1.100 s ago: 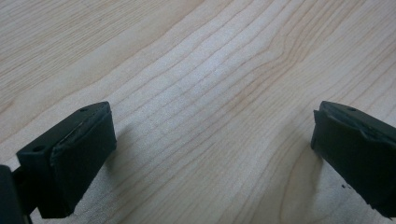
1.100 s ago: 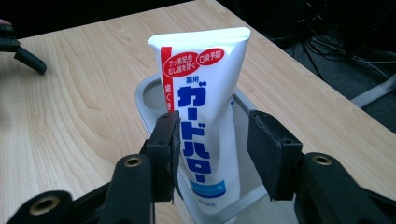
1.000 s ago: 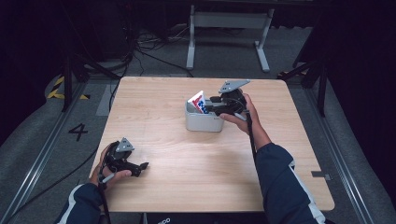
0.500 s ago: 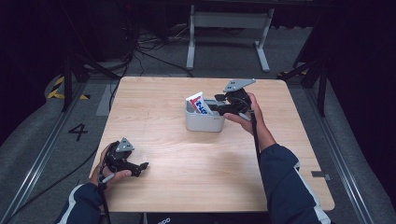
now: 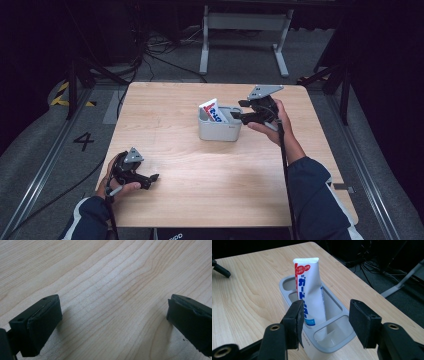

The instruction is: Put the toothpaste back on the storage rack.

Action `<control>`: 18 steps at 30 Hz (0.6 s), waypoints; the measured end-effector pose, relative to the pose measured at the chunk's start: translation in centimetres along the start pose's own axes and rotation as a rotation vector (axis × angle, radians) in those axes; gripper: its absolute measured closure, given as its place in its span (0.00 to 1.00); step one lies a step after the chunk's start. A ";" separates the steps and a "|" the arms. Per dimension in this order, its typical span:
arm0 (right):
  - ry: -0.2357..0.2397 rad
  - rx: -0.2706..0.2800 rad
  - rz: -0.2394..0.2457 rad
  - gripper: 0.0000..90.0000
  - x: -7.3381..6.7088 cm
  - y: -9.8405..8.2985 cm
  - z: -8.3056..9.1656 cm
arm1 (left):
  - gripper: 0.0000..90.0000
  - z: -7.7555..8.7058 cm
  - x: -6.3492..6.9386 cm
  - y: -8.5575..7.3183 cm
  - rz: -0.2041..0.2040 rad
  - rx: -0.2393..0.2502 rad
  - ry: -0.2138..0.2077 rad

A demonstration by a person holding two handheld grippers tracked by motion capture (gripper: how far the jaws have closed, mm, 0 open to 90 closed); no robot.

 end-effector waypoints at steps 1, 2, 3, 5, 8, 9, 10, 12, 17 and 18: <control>-0.005 -0.001 0.004 0.52 0.0 0.0 0.1 | 0.00 0.0 0.0 0.0 0.000 0.001 0.000; -0.012 -0.004 0.005 0.52 0.1 -0.1 0.3 | 0.00 -0.1 0.0 0.0 0.000 0.007 0.003; -0.013 -0.006 0.003 0.51 0.1 -0.2 0.4 | 0.00 0.0 0.0 0.0 0.000 0.005 0.002; -0.023 -0.016 0.008 0.51 0.2 -0.4 0.6 | 0.00 0.0 0.0 0.0 0.000 0.004 0.002; -0.039 -0.027 0.016 0.50 0.3 -0.8 1.1 | 0.00 0.0 0.0 0.0 0.001 0.004 0.002; -0.045 -0.027 0.016 0.50 0.3 -0.8 1.3 | 0.00 0.0 0.0 0.0 0.001 0.005 0.003; -0.049 -0.030 0.018 0.50 0.3 -0.9 1.5 | 0.00 -0.1 0.0 0.0 0.000 0.006 0.003; -0.055 -0.032 0.020 0.49 0.3 -1.1 1.8 | 0.00 0.0 0.0 0.0 -0.001 0.001 0.000; -0.061 -0.039 0.026 0.49 0.3 -1.5 2.6 | 0.00 0.0 0.0 0.0 0.000 0.006 0.002; -0.065 -0.042 0.035 0.49 0.3 -1.6 2.8 | 0.00 0.0 0.0 0.0 -0.001 0.002 0.000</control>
Point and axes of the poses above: each handheld gripper's, and its own axes: z roughly backward along the jaws, y roughly out of its top, x roughly to its right, the point moved 7 cm from there along -z, roughly forward along the jaws, and after that the axes turned 3 degrees about x, right-handed, at the moved point
